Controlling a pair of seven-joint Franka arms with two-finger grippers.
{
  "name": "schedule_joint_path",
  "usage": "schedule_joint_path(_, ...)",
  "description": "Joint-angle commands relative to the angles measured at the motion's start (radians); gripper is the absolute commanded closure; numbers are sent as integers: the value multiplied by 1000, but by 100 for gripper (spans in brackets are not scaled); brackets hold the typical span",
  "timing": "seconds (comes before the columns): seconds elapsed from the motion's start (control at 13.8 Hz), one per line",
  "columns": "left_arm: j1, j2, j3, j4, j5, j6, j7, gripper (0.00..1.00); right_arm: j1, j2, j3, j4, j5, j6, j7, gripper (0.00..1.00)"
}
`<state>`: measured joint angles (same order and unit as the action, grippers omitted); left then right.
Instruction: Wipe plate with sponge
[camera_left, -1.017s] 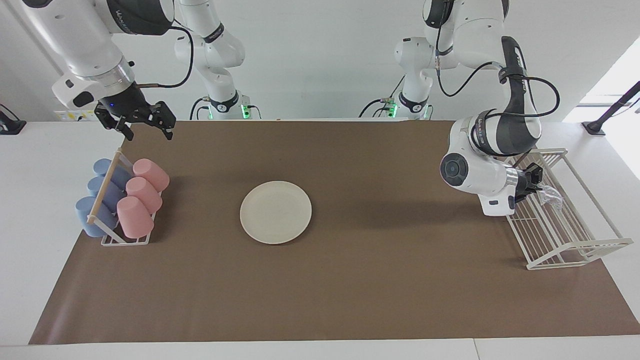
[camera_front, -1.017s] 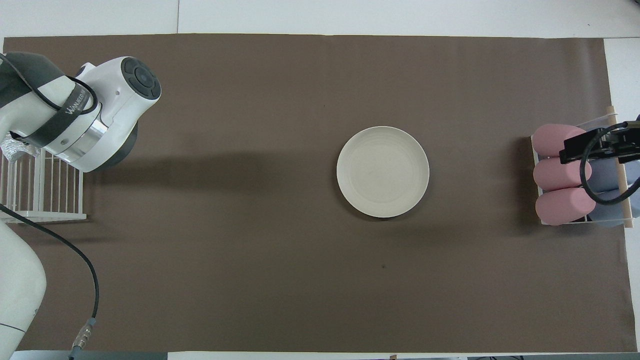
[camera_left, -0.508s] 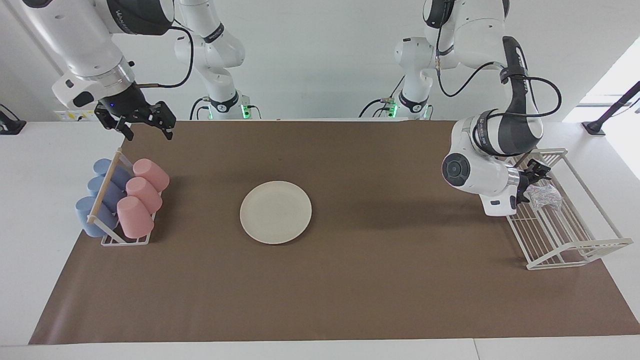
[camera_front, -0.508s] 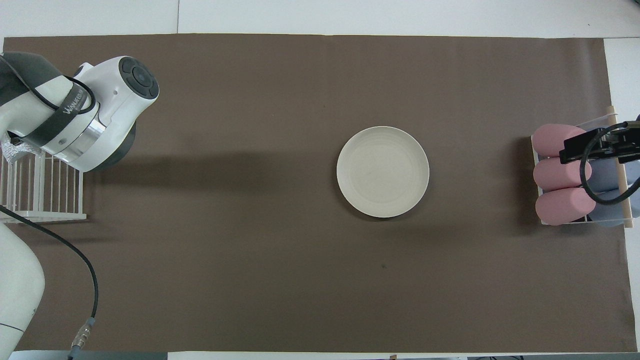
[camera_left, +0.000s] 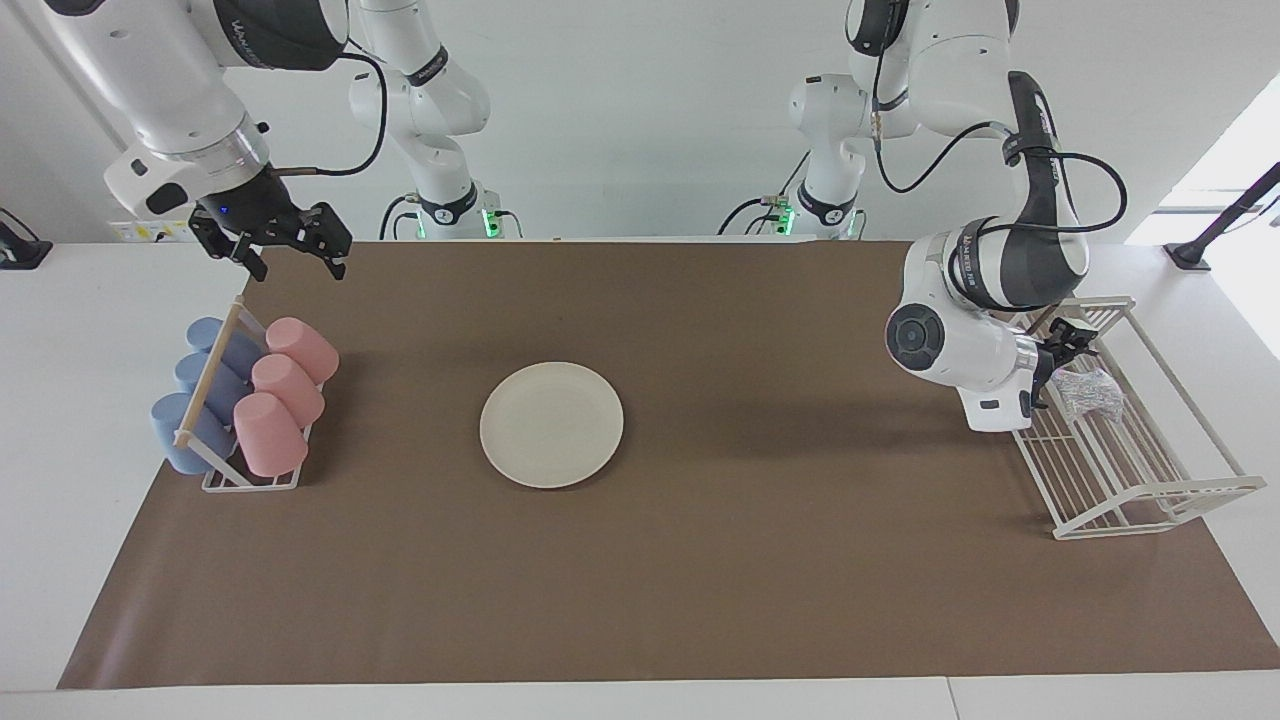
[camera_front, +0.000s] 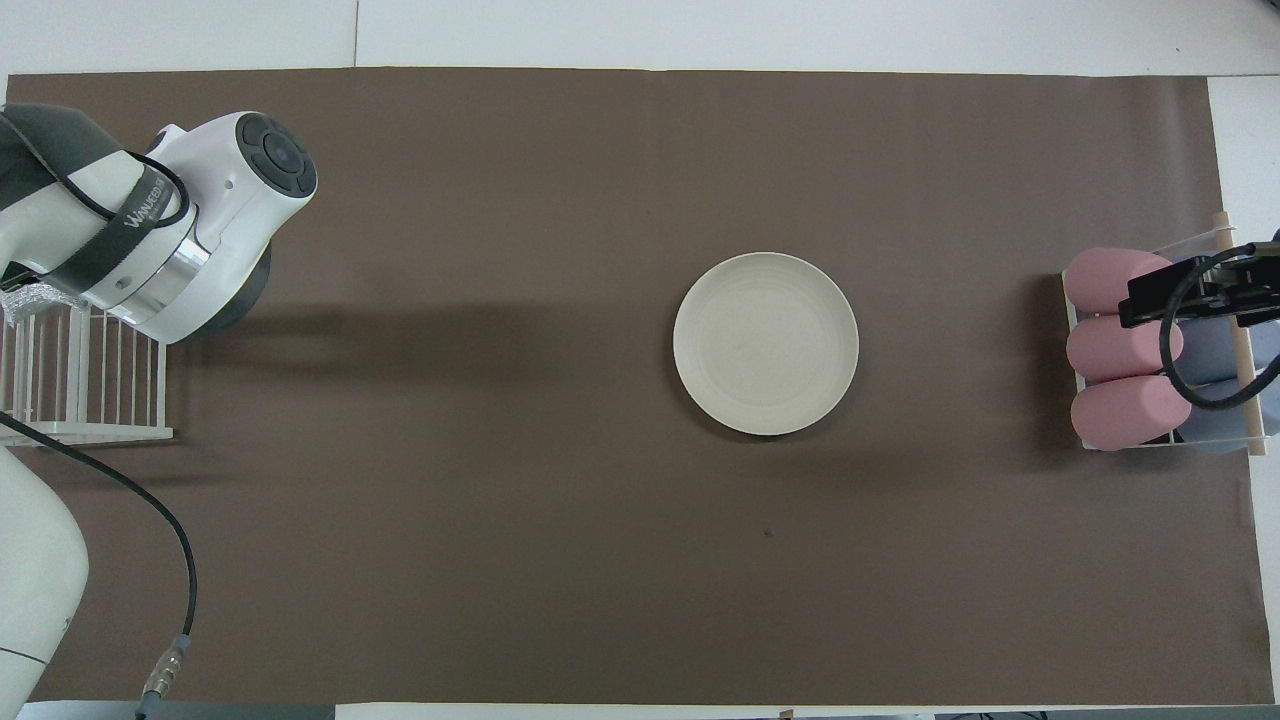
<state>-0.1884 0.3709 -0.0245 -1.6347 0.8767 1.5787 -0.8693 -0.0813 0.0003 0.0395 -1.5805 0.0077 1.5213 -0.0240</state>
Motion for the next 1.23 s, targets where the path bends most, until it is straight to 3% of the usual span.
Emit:
schedule_joint_path(0.0,36,-76,-3,32,-206,35,30,0,-2,-19,0,-21,14,7,15,0)
schedule_joint_path(0.29,58,-148,6,71,-450,32,96,0,-2,-19,2,-18,14,7,13,0)
schedule_joint_path(0.58,135,-269,6,59,-727,14,203,0,-2,-19,2,-16,12,7,15,0)
schedule_joint_path(1.16,167,-463,11,-23,-890,-198,674,0,-2,-19,2,-16,14,7,15,0)
